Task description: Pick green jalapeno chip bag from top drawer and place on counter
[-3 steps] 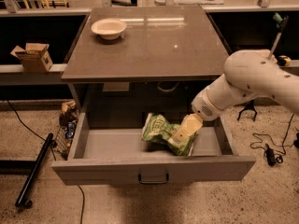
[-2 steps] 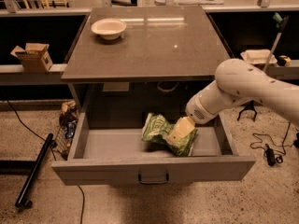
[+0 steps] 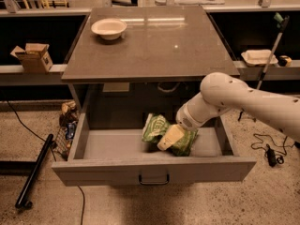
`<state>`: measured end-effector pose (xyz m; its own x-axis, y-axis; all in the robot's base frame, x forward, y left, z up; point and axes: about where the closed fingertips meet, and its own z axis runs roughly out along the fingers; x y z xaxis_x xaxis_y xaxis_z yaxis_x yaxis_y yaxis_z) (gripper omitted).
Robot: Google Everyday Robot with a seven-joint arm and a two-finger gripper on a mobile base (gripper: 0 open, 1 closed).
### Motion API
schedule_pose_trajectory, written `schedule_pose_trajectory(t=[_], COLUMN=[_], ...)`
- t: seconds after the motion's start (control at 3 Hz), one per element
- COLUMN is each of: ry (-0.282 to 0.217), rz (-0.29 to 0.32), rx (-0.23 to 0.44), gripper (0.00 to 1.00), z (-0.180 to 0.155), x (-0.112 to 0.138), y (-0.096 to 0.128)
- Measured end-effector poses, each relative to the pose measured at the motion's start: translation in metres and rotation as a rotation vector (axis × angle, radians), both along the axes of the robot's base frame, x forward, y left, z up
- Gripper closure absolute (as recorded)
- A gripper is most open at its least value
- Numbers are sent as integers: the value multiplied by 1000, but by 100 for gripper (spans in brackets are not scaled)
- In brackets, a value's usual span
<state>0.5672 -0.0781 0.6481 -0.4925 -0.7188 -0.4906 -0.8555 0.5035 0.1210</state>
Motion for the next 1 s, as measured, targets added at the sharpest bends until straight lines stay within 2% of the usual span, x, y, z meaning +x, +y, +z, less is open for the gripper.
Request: schedule_pose_trajectory(t=[0.33,0.67,1.0], ry=[-5,-4,-3], rz=[-16,-31,-39], rx=[0,-4,-9], gripper=[0,6,23], z=[-15,-28,-37], x=[4,7,9], y=[2,2,2])
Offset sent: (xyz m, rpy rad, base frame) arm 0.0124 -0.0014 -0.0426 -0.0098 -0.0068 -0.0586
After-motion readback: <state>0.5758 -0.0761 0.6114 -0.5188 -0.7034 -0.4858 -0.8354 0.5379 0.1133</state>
